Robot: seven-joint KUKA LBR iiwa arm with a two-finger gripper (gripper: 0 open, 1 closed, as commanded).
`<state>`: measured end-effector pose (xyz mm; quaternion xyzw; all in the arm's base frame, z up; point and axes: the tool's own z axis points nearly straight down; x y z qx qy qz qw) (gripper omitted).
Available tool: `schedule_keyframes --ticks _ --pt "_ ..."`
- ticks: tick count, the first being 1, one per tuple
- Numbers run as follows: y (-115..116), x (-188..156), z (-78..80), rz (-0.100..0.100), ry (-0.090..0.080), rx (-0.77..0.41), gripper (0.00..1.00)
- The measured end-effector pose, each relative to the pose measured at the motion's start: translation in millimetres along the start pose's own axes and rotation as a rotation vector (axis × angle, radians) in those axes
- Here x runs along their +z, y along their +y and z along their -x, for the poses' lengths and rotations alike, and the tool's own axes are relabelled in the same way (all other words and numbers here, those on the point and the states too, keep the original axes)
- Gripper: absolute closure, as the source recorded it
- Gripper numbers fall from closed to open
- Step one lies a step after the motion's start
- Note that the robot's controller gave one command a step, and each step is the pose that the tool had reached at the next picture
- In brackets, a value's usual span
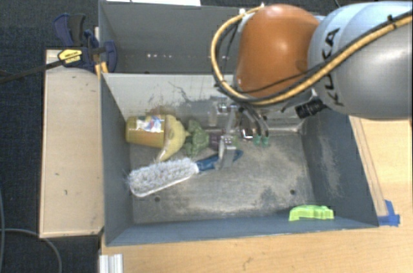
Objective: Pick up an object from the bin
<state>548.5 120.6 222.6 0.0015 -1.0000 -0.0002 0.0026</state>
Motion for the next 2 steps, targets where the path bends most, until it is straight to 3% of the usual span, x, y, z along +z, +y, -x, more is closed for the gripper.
schedule_keyframes --ticks 1,2 --pt "-1 -4 1.6 0.001 -0.008 0.003 0.00" --pt "1 36 0.7 0.002 -0.016 0.001 0.00"
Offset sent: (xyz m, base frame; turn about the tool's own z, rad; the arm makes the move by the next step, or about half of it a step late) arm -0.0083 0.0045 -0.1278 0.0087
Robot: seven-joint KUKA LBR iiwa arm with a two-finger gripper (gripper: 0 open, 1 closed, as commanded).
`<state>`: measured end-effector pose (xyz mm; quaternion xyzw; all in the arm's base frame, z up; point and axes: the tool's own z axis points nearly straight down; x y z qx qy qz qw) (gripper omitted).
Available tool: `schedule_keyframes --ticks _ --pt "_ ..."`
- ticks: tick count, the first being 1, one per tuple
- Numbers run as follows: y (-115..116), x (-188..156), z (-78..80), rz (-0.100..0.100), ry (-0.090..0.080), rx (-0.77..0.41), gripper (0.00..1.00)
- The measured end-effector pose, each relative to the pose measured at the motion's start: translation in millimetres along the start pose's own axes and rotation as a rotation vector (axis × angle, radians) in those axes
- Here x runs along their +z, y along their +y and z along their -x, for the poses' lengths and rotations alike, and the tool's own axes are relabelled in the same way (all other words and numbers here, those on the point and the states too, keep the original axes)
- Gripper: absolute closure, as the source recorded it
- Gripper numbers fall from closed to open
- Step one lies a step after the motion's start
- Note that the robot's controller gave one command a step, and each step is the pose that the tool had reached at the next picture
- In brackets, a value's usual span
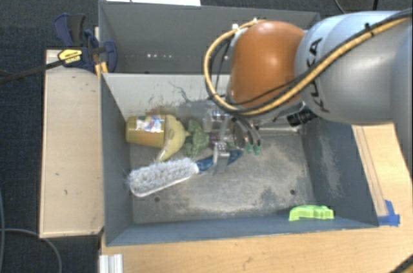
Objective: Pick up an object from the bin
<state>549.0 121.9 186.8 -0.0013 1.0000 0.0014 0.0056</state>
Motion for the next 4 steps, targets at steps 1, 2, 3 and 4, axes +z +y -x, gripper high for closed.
schedule_keyframes --ticks 1,2,3,4 --pt "5 47 29.0 -0.001 0.005 -0.015 0.00" --pt "28 105 25.2 -0.002 0.000 -0.003 0.00" --pt "23 95 24.6 -0.003 0.009 0.007 1.00" --pt "23 96 24.1 -0.004 0.010 0.010 0.00"
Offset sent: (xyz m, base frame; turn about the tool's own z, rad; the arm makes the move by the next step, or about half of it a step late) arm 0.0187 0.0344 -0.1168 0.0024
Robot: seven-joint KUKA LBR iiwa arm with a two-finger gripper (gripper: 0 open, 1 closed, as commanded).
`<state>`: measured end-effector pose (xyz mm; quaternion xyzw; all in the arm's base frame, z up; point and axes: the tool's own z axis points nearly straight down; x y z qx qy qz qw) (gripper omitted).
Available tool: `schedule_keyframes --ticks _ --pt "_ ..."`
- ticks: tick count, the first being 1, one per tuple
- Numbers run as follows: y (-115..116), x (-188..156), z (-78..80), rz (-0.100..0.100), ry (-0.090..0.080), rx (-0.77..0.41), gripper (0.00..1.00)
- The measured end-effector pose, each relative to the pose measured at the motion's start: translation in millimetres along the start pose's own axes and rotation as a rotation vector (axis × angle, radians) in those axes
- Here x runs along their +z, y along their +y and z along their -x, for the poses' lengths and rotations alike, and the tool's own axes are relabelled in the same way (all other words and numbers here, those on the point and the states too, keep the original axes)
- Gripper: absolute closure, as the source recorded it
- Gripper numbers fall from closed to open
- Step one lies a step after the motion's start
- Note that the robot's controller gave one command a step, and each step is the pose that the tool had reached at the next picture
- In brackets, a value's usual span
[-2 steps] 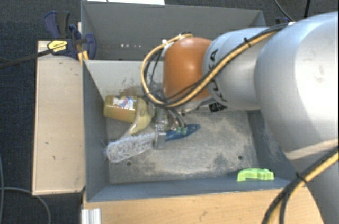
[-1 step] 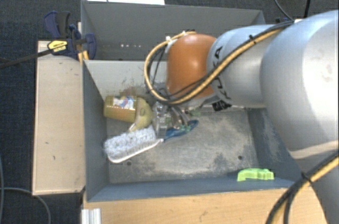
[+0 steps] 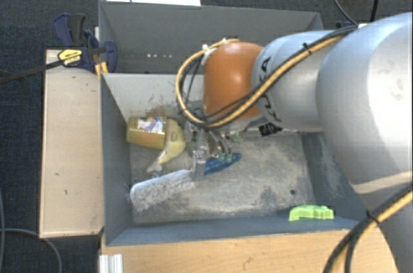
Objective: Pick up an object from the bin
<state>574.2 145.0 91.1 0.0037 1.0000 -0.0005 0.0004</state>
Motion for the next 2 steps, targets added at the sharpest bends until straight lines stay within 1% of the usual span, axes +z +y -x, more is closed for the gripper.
schedule_keyframes --ticks 1,2 --pt "0 0 -0.3 0.000 0.001 0.001 0.00" --pt "23 12 -30.7 -0.009 -0.005 0.042 0.00"
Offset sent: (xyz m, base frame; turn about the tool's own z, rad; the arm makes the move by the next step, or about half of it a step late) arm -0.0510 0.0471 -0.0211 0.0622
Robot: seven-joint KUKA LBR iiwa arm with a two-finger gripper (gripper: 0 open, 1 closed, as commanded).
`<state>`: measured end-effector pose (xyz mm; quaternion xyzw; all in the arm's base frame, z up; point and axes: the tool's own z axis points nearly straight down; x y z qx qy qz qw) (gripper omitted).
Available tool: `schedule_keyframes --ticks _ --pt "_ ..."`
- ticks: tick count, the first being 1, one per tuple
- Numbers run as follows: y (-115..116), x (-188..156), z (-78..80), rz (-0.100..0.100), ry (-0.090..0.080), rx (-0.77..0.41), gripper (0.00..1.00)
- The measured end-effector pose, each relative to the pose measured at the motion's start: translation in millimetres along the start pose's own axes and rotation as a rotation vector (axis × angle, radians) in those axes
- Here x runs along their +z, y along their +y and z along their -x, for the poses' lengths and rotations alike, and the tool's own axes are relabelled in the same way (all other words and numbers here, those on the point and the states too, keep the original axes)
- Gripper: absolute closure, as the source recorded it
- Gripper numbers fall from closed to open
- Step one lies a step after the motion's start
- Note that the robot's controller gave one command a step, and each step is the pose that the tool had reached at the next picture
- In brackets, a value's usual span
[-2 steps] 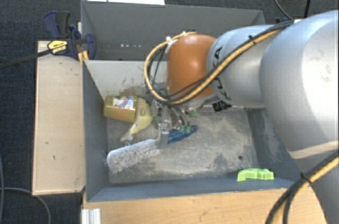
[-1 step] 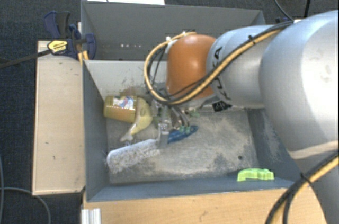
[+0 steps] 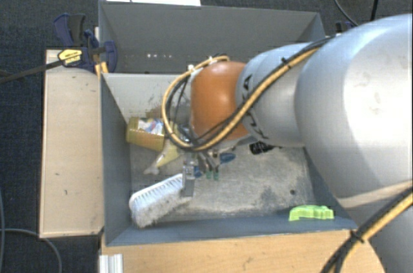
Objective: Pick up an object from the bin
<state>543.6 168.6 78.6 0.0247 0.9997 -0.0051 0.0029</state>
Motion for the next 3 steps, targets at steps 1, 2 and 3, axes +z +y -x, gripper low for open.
schedule_keyframes --ticks 1,2,3 --pt "18.8 5.6 -16.2 0.009 0.015 -0.011 1.00" --pt "16.3 6.3 -9.7 0.011 0.018 -0.016 1.00" --pt "16.2 5.1 -9.5 0.011 0.018 -0.016 1.00"
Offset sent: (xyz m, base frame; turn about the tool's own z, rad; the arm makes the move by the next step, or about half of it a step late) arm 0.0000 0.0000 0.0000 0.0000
